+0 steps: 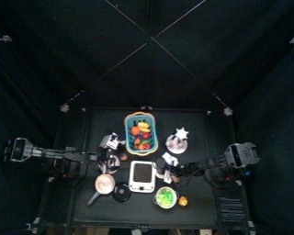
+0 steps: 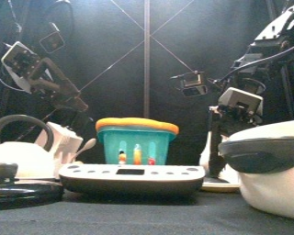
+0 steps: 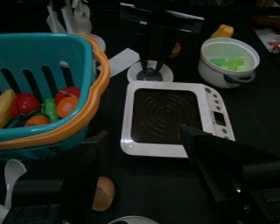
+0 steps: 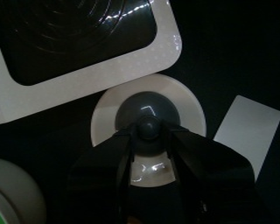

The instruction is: Grab kettle lid

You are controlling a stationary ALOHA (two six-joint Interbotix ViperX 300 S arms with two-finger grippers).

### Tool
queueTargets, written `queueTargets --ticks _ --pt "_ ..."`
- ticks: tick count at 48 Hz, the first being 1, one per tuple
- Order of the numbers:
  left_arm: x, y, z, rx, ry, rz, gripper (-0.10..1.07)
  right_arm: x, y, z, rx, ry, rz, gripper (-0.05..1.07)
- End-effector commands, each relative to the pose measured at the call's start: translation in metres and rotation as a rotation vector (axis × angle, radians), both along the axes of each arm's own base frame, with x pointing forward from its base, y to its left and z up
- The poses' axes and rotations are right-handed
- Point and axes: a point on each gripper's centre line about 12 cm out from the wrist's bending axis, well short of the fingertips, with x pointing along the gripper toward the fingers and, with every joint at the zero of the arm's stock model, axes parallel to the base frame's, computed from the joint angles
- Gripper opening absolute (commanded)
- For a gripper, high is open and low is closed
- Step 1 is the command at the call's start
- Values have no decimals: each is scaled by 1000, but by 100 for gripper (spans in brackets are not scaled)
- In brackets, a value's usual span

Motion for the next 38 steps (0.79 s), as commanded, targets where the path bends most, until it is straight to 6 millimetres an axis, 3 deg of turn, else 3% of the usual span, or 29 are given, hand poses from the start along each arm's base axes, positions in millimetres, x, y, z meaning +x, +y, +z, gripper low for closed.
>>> queueTargets --ticks 1,38 --pt "3 1 5 1 -17 1 98 7 -1 9 3 -33 -1 70" --pt "3 1 5 1 -20 1 98 7 -4 12 -21 -29 -2 69"
